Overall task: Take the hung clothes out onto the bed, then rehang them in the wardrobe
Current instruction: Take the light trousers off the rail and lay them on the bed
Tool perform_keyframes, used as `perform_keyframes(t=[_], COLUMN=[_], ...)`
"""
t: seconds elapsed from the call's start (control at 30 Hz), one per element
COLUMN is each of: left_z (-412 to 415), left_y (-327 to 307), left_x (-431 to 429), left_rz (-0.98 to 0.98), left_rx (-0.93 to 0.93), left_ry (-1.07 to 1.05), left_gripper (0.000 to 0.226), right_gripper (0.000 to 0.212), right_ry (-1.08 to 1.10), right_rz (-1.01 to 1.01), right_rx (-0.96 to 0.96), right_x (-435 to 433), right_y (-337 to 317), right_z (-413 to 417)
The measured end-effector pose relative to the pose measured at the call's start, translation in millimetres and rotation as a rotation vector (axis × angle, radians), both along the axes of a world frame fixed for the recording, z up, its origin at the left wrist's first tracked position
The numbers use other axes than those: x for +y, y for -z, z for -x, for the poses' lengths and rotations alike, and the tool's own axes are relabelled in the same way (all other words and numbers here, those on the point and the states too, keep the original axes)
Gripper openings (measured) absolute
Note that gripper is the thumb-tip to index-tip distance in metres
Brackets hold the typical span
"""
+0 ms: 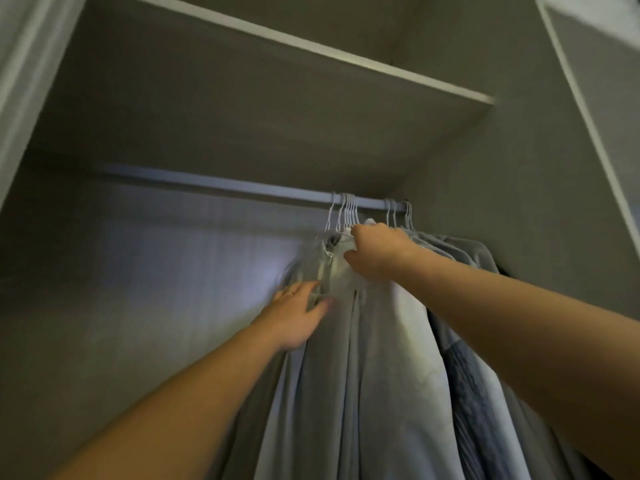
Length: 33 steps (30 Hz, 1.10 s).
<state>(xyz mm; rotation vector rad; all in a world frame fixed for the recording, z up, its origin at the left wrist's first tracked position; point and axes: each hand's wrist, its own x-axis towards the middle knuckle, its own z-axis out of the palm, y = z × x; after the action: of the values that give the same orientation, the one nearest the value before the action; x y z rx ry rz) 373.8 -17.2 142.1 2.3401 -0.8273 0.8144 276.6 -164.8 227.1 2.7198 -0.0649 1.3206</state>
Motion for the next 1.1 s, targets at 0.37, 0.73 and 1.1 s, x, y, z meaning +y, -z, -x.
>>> perform_keyframes(t=[0.37,0.73,1.1], left_z=[-24,-34,-26], left_y=[5,13,6], left_x=[4,-3,-5], left_rz=[0.179,0.188,0.223], left_rx=[0.151,0.159,-0.069], left_ry=[0.310,0.277,0.251], left_gripper=[0.074,0.095,0.067], right_gripper=[0.018,0.016,0.023], right_ry=[-0.890,-1.012,-1.168], right_rz=[-1.479,-1.601,-1.511], right_rx=[0.308,0.026,-0.073], right_x=[23,37,32], right_y=[-40,-38,-37], right_z=[-38,-64,-41])
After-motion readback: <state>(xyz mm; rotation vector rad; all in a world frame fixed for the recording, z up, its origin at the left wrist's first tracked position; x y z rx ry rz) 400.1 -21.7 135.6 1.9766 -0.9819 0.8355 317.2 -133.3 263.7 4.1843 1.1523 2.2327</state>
